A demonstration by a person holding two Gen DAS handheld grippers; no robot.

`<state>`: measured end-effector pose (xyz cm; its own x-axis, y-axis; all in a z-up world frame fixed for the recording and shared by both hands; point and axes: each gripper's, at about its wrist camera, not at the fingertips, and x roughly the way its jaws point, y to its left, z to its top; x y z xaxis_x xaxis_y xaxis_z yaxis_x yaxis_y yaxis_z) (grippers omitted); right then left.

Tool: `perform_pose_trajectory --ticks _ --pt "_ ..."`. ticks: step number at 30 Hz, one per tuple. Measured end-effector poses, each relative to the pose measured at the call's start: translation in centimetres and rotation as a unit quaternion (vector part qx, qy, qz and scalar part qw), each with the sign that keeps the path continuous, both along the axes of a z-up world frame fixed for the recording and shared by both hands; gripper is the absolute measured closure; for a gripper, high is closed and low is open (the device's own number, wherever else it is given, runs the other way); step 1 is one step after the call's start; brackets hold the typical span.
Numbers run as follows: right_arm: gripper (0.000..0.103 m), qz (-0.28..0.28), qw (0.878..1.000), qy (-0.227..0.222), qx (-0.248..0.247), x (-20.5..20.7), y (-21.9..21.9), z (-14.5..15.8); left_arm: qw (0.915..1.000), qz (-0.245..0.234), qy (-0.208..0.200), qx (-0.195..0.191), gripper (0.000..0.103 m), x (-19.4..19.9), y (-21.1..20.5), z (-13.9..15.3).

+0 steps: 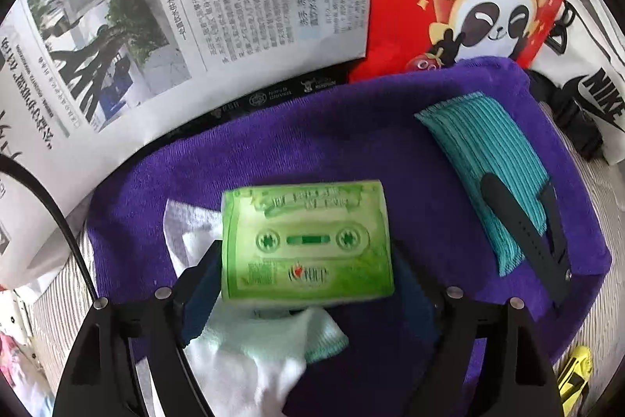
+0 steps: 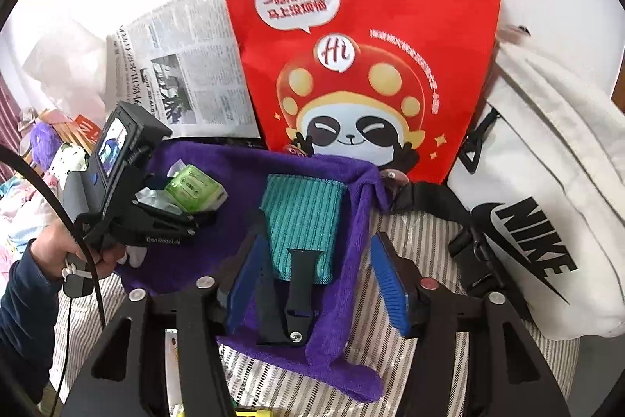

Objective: Organize soft objects
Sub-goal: 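Set the green pack on the purple towel with left while right withdraws, then grasp the white sponge block with the left gripper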

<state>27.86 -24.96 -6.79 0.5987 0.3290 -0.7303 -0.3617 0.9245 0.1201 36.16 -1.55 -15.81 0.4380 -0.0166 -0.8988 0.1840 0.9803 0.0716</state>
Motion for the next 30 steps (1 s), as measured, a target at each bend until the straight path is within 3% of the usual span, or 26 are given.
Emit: perform_pose_trajectory --ticks 7,17,26,30 --pt "0.045 0.002 1.000 -0.021 -0.016 -1.3 0.9 1.5 0.9999 0.003 -0.001 0.013 0.023 -1.9 -0.8 1.3" --pt "0.044 -0.039 0.999 -0.028 -0.010 -4.6 0.2 3.5 0.9981 -0.029 -0.046 -0.028 0.023 -8.4 -1.1 6.1" --pt "0.044 -0.089 0.996 0.020 0.014 -11.7 -2.5 -0.2 0.9878 -0.123 -0.065 -0.069 0.020 -18.1 -2.4 7.1" --pt "0.044 -0.112 0.992 0.039 0.040 -15.0 -3.6 -1.6 0.9798 -0.165 -0.088 -0.072 0.011 -19.7 -3.7 6.4"
